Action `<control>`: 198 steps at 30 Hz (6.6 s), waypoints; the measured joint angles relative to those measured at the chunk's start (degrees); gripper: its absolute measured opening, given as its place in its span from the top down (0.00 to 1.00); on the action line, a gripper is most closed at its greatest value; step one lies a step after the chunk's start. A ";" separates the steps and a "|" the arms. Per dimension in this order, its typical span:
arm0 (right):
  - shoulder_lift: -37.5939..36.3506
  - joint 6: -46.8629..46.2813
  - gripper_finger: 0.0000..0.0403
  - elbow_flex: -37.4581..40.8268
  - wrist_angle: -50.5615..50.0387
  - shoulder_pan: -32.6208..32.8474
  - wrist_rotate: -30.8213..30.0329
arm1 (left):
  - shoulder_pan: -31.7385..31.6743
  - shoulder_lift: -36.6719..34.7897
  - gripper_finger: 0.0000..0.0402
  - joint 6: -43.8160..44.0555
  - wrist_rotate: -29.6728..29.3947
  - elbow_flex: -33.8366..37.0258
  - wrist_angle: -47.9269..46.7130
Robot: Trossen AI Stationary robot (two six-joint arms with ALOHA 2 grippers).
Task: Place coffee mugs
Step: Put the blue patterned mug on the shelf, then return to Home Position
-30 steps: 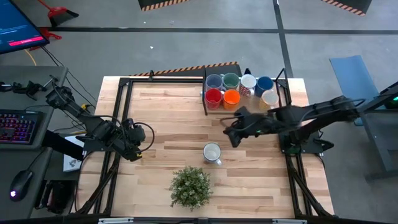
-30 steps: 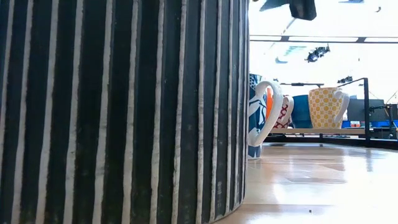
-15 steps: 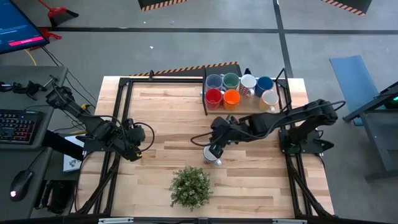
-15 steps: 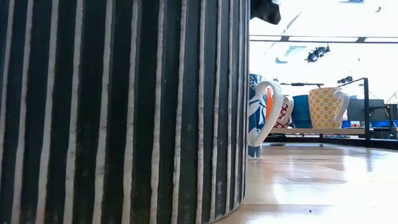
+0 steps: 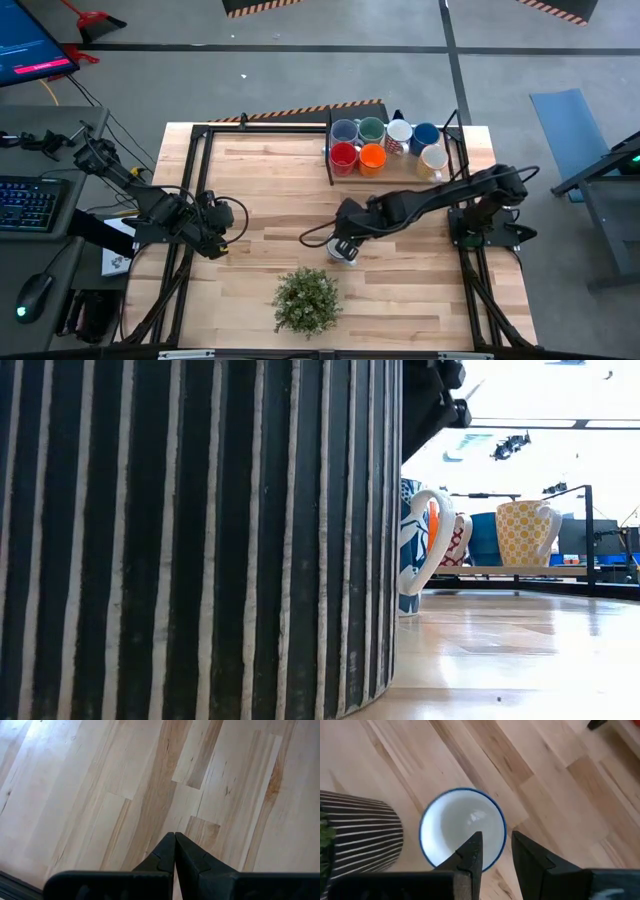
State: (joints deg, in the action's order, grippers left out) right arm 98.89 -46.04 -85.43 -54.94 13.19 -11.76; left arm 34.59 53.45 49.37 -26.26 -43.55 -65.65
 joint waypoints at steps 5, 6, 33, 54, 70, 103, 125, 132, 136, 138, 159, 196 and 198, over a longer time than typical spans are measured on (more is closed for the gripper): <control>2.17 -0.01 0.79 0.00 -0.82 -0.01 0.98 | 0.00 0.01 1.00 0.06 0.02 0.00 0.10; 2.83 -0.04 0.79 0.00 -0.96 -0.02 1.26 | 0.00 0.00 1.00 0.06 0.02 0.00 0.12; 9.34 -4.52 0.79 0.02 -0.51 0.11 1.36 | 0.00 0.01 1.00 0.01 0.17 0.00 1.33; 12.12 -14.94 0.99 0.02 -2.44 -0.26 -3.89 | 0.00 0.02 1.00 -0.01 0.15 0.00 1.77; -4.10 -35.73 1.00 0.80 -35.19 4.67 -15.87 | 0.00 0.02 1.00 -0.05 -0.02 -0.01 1.75; -19.78 -3.81 1.00 17.07 -21.87 -29.93 -14.31 | 0.00 0.01 1.00 -0.13 -3.04 -0.02 2.67; -16.74 5.19 1.00 17.05 -15.55 -35.71 -13.34 | 0.00 0.00 1.00 -0.01 -3.42 -0.02 2.81; -15.06 6.29 1.00 17.05 -15.05 -37.39 -14.75 | 0.00 0.00 1.00 -0.01 -3.50 -0.02 2.80; -13.78 6.65 1.00 17.05 -14.97 -38.21 -14.56 | 0.00 0.01 1.00 -0.01 -3.50 -0.02 2.82; -13.04 6.63 1.00 17.05 -14.98 -38.50 -13.85 | 0.00 0.02 1.00 -0.01 -3.52 -0.02 2.84; -11.29 6.24 0.95 16.98 -12.43 -42.53 -9.85 | -0.01 0.00 1.00 -0.05 -4.53 -0.02 2.82; -11.58 8.17 0.83 -0.30 -24.68 -40.14 -3.04 | 0.00 0.00 1.00 0.08 -4.59 -0.02 2.97; -11.58 9.02 0.83 -1.10 -22.72 -38.37 -0.02 | -0.02 0.00 1.00 0.06 -4.64 -0.02 2.97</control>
State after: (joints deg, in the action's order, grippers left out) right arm 87.31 -37.03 -86.53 -77.66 -25.18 -11.78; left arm 34.57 53.45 49.43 -30.90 -43.57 -62.67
